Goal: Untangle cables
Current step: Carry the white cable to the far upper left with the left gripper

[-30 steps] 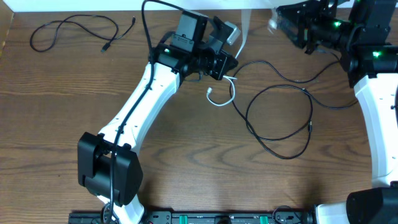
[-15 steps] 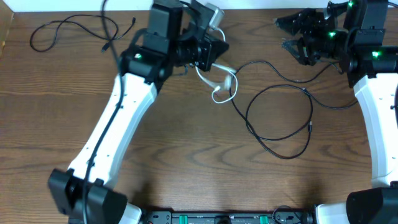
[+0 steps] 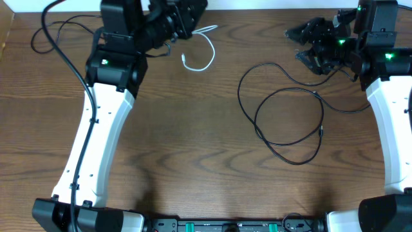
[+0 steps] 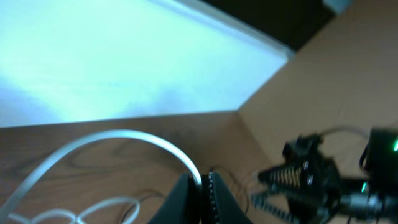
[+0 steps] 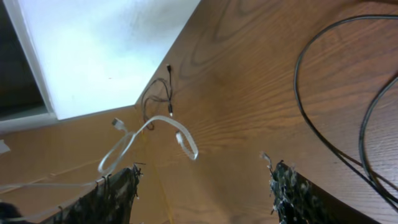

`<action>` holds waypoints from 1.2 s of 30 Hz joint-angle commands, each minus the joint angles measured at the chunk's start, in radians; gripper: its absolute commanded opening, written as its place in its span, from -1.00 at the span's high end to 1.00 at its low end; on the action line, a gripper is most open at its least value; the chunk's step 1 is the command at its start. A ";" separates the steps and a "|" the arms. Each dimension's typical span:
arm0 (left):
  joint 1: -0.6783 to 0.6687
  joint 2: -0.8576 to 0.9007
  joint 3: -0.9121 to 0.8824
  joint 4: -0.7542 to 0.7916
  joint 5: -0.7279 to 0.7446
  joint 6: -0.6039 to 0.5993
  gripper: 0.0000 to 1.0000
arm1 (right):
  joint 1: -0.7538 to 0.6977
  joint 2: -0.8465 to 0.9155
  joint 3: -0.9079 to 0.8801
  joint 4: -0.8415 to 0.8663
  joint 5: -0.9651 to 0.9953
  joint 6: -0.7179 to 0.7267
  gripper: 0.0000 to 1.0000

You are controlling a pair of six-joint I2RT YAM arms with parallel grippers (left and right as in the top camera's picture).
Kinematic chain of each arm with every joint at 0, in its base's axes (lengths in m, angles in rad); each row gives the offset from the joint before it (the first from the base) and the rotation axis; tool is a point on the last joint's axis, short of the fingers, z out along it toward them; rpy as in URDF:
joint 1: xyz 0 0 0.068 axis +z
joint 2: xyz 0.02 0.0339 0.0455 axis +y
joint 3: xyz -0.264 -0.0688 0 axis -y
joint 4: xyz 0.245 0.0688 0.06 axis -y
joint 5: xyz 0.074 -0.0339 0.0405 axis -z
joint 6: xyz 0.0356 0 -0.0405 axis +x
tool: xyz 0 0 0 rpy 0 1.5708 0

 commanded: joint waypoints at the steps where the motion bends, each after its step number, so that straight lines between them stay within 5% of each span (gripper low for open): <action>1: 0.029 -0.019 0.017 0.041 -0.006 -0.105 0.85 | -0.002 -0.007 0.001 -0.009 0.017 -0.037 -0.37; 13: 0.170 -0.012 0.016 -0.128 -0.423 -0.311 0.85 | -0.002 -0.007 0.001 -0.018 0.024 -0.062 -0.36; 26: 0.307 0.081 0.016 -0.171 -0.436 -0.421 0.85 | -0.001 -0.007 0.001 -0.018 0.091 -0.061 -0.36; 36: 0.320 0.208 0.016 -0.066 -0.454 -0.441 0.85 | -0.001 -0.007 0.001 -0.018 0.095 -0.061 -0.36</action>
